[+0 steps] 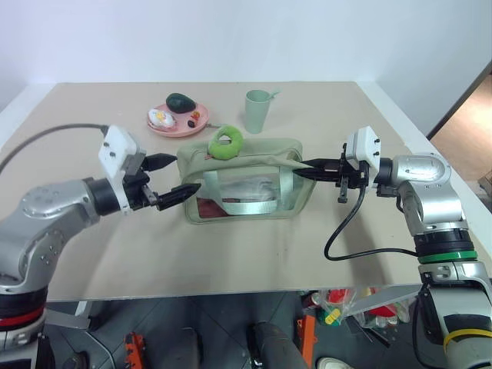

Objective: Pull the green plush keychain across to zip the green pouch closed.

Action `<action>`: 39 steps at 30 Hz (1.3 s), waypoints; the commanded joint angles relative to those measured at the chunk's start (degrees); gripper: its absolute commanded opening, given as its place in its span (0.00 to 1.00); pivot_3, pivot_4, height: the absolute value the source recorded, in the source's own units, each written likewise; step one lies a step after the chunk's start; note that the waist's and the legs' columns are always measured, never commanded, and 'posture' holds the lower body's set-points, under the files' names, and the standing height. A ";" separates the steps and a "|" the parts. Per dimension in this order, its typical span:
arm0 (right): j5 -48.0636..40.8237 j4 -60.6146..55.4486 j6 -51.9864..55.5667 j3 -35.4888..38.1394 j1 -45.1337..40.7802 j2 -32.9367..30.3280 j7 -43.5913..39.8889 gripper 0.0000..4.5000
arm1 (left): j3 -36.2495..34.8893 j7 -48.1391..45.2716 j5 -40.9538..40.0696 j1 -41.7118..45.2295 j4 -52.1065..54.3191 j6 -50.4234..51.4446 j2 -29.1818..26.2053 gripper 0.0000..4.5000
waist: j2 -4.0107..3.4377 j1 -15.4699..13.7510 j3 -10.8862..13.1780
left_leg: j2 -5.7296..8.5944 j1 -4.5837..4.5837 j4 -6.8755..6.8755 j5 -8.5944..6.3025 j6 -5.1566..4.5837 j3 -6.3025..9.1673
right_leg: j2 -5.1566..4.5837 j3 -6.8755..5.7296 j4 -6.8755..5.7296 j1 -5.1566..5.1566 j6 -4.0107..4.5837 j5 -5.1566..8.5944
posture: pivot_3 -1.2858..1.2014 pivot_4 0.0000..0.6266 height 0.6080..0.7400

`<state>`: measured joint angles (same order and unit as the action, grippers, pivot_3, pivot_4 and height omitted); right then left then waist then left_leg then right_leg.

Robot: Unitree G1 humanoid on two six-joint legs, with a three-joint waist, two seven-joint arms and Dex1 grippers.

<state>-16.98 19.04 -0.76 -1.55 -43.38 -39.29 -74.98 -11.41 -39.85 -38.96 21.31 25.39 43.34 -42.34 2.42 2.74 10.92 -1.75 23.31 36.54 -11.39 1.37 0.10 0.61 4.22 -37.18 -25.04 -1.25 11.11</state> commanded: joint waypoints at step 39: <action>-2.11 16.66 35.82 -5.40 -32.52 16.26 11.48 0.98 | 5.38 3.41 6.35 -1.23 -0.45 -8.04 9.96 0.00 | -0.01 -0.27 -0.01 | 0.08 0.37 0.02 0.00 -0.01 -0.05 | -0.14 -0.01 0.06 -0.23 -0.30 -0.17 | 0.52 0.24 1.00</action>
<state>-19.81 34.70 35.03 -7.38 -73.23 -23.25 -64.17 -7.10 -36.46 -32.58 19.92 22.93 36.04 -32.54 2.40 2.46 10.91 -1.68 23.68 36.55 -11.39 1.36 0.07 0.48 4.19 -37.12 -25.28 -1.55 10.94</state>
